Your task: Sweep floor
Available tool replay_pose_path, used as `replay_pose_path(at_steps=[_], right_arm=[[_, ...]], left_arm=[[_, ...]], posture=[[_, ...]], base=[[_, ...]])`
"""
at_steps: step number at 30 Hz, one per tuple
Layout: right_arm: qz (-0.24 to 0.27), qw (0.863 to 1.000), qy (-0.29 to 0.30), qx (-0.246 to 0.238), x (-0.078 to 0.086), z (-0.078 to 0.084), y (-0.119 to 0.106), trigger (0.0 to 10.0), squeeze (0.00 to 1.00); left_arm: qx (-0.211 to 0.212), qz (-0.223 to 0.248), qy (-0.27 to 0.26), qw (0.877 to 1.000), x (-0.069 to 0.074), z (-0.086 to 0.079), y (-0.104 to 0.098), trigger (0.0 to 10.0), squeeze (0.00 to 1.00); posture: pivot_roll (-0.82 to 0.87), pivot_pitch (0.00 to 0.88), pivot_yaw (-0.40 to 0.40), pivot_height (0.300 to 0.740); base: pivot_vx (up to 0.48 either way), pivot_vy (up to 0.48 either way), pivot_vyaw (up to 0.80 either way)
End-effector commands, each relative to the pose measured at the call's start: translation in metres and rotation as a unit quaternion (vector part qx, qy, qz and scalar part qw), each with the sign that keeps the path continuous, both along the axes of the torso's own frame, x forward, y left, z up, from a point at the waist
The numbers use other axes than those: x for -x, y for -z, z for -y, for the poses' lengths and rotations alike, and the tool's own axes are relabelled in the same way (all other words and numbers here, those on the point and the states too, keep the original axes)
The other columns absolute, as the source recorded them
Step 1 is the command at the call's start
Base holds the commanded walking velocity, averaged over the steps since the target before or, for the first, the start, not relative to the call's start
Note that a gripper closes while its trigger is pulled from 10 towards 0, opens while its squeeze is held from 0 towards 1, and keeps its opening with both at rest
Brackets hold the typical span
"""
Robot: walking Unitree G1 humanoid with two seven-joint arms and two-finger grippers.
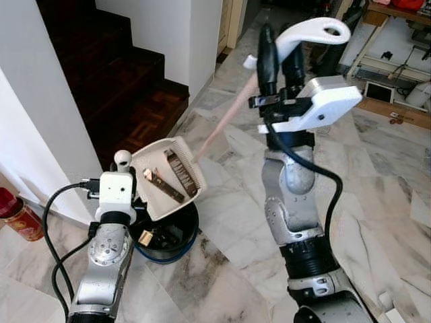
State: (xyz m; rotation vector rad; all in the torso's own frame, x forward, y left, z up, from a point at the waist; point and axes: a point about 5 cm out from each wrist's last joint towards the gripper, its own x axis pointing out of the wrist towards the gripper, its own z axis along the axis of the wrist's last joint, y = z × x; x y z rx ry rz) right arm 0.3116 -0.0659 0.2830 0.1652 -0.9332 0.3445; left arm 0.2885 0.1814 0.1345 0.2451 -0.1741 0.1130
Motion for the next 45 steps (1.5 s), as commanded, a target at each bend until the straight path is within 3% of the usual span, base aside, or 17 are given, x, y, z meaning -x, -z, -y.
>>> replay_pose_path(at_steps=[1, 20, 28, 39, 45], right_arm=[[0.056, 0.998, 0.001, -0.003, 0.012, 0.003, -0.017, 10.0, 0.0], [0.099, 0.995, 0.004, 0.006, 0.032, -0.007, -0.022, 10.0, 0.0], [0.143, 0.988, -0.005, 0.051, 0.045, -0.019, -0.024, 10.0, 0.0], [0.137, 0.99, -0.01, 0.037, 0.049, -0.021, -0.024, 10.0, 0.0], [0.164, 0.986, 0.009, 0.04, 0.054, -0.02, -0.028, 10.0, 0.0]], left_arm=[[0.003, 0.034, 0.022, 0.999, 0.002, 0.008, -0.012, 10.0, 0.0], [0.004, 0.039, 0.026, 0.999, 0.002, 0.01, -0.013, 10.0, 0.0], [0.005, 0.04, 0.027, 0.999, 0.002, 0.01, -0.013, 10.0, 0.0], [0.005, 0.042, 0.027, 0.999, 0.002, 0.01, -0.014, 10.0, 0.0], [0.005, 0.043, 0.027, 0.999, 0.001, 0.01, -0.014, 10.0, 0.0]], posture=[[0.14, 0.09, -0.111, 0.74], [0.14, 0.092, -0.112, 0.74], [0.14, 0.093, -0.114, 0.74], [0.14, 0.092, -0.116, 0.74], [0.14, 0.091, -0.116, 0.74]], base=[[0.0, 0.0, 0.0], [0.0, 0.0, 0.0], [0.0, 0.0, 0.0], [0.0, 0.0, 0.0], [0.0, 0.0, 0.0]])
